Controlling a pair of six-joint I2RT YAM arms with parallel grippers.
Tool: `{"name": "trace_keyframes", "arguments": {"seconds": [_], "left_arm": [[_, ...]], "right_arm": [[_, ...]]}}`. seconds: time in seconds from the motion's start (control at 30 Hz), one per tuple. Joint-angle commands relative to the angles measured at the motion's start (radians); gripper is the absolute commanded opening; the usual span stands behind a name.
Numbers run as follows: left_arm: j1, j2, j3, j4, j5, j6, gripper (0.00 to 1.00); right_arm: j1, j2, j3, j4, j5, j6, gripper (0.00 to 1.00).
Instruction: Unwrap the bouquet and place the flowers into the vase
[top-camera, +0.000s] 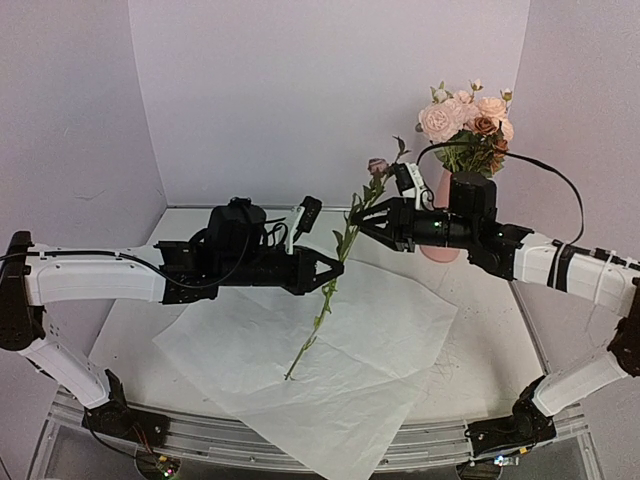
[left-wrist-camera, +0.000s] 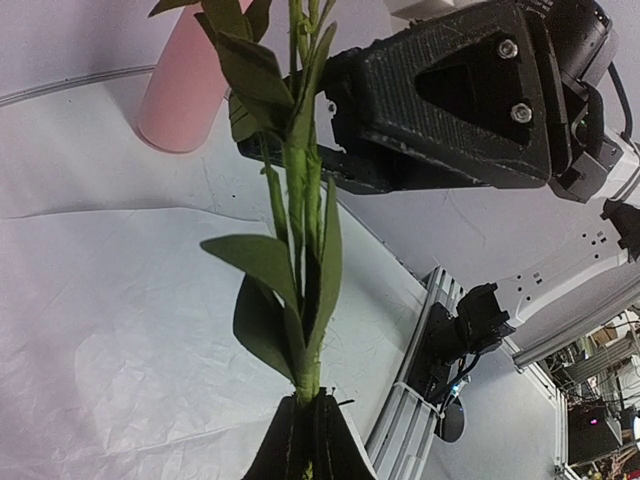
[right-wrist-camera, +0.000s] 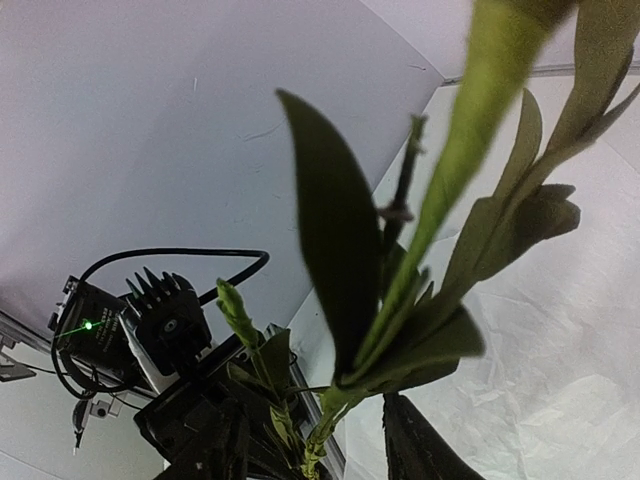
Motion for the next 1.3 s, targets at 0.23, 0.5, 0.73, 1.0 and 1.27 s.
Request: {"name": "trace_keyframes", "arguments": {"seconds": [0.23,0.5,0.73,1.0,1.27], "left_arm": [[-0.004,-0.042,0.031,0.042,0.005,0.021,0.06],[-0.004,-0.041,0.024,0.043,0.007,0.02,0.06],[-0.004,-0.039,0.019,0.042,0.004,0.018,0.07],[-0.004,-0.042,0.009,0.041,-0.005,0.015,0.08],[-0.004,-0.038,0.005,0.038,-0.001,0.012,0.08]], "right_arm": [[0.004,0.022,0.046,0.105,-0.104,0.034,0.49],[0.014,0.046,0.059,0.118,-0.115,0.048,0.43],[0.021,0.05,0.066,0.119,-0.097,0.056,0.33],[0.031,0.084,0.09,0.113,-0.107,0.061,0.3],[0.041,0.111,0.097,0.096,-0.094,0.054,0.09]]}}
